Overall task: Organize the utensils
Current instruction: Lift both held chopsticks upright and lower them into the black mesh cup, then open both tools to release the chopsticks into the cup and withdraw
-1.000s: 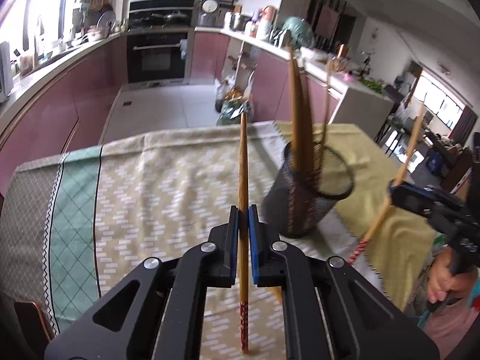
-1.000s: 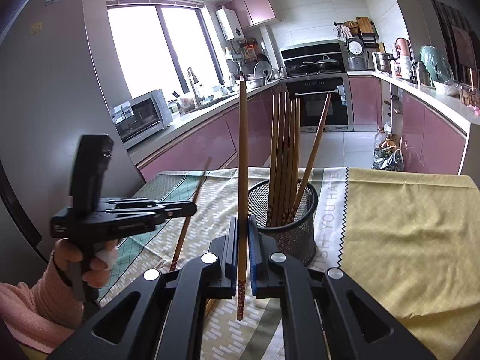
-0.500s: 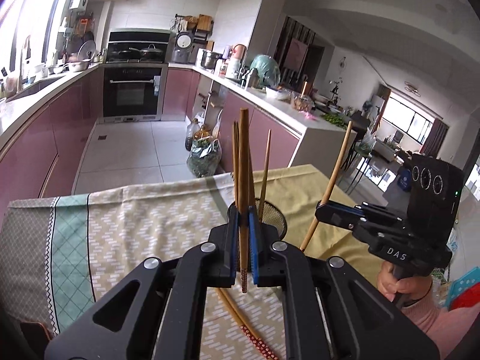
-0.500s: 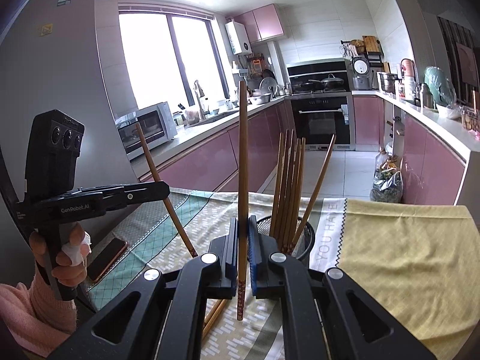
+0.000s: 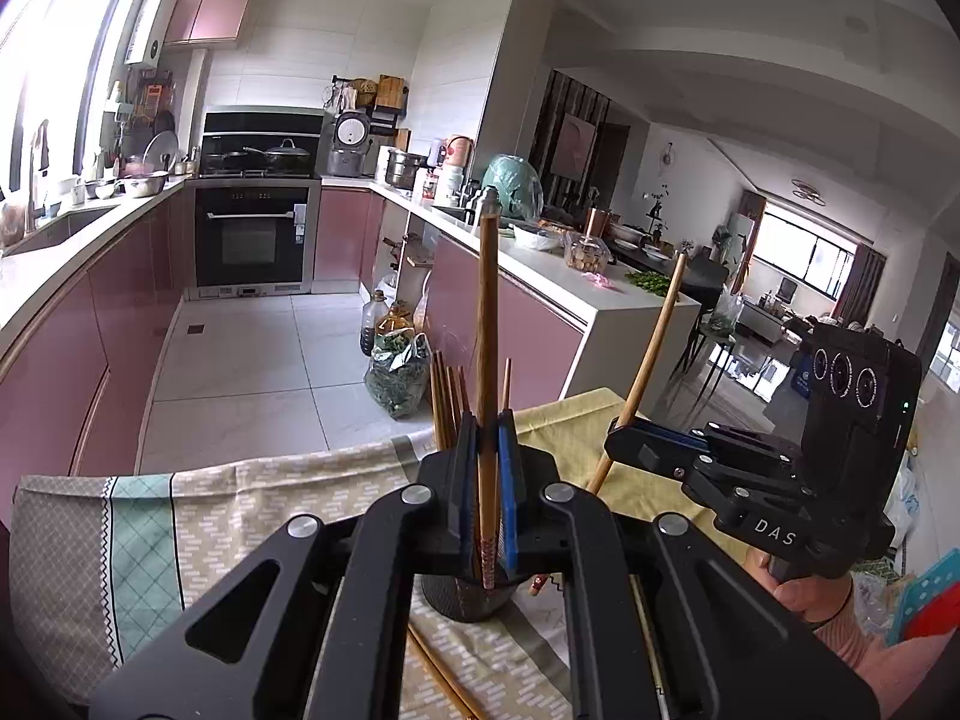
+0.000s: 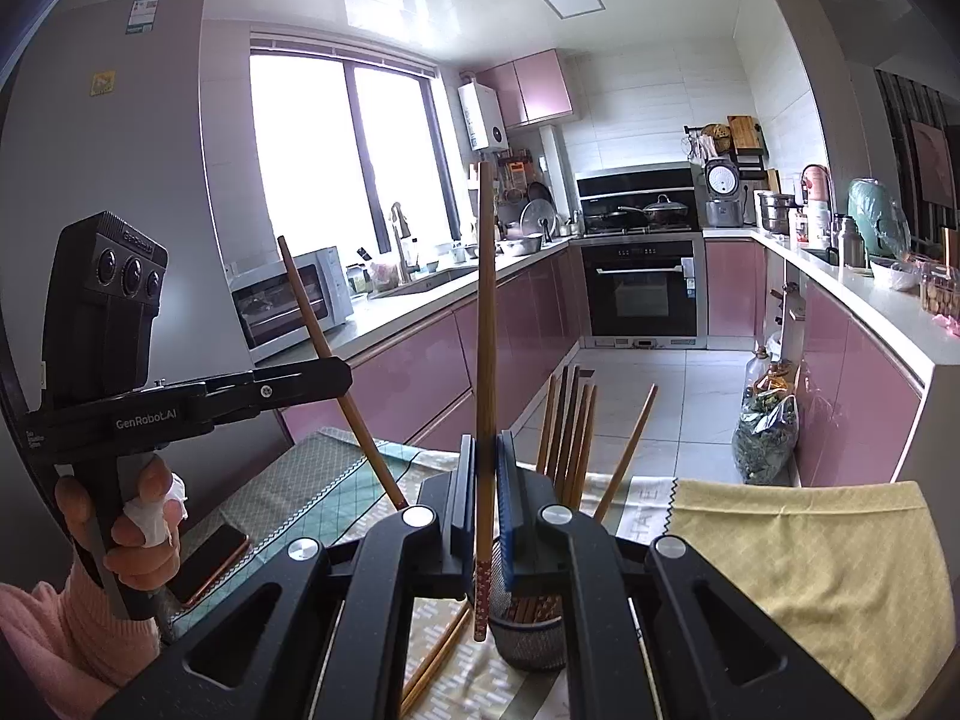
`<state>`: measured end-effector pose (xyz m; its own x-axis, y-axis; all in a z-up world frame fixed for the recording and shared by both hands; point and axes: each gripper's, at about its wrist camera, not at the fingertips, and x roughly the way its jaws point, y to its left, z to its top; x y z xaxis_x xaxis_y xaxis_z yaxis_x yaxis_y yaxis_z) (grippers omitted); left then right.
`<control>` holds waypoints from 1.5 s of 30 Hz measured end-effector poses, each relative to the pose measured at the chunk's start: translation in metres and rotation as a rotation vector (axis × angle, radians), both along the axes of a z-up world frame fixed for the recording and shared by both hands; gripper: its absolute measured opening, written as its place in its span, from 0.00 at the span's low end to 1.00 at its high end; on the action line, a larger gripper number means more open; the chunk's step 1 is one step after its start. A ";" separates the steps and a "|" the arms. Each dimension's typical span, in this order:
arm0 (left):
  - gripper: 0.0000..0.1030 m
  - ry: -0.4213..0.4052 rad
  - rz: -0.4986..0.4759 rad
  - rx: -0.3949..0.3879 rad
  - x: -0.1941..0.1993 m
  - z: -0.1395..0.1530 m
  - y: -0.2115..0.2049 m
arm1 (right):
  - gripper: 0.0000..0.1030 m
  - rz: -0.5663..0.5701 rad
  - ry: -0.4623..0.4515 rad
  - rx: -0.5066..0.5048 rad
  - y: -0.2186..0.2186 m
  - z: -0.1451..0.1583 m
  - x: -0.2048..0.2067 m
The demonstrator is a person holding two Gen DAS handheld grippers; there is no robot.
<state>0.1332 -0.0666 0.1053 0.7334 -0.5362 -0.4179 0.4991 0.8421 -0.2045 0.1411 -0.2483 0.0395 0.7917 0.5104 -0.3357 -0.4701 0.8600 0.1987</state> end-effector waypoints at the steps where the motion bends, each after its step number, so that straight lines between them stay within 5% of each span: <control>1: 0.07 0.001 0.001 0.001 0.002 0.001 -0.002 | 0.05 -0.002 -0.003 0.001 0.000 0.001 0.003; 23: 0.07 0.142 -0.040 0.160 0.051 -0.046 -0.034 | 0.05 -0.018 0.138 -0.049 0.014 -0.039 0.047; 35: 0.07 0.261 -0.037 0.175 0.092 -0.087 -0.037 | 0.07 -0.049 0.235 -0.077 0.017 -0.064 0.070; 45: 0.12 0.259 -0.023 0.161 0.091 -0.100 -0.032 | 0.08 -0.050 0.230 -0.065 0.017 -0.064 0.068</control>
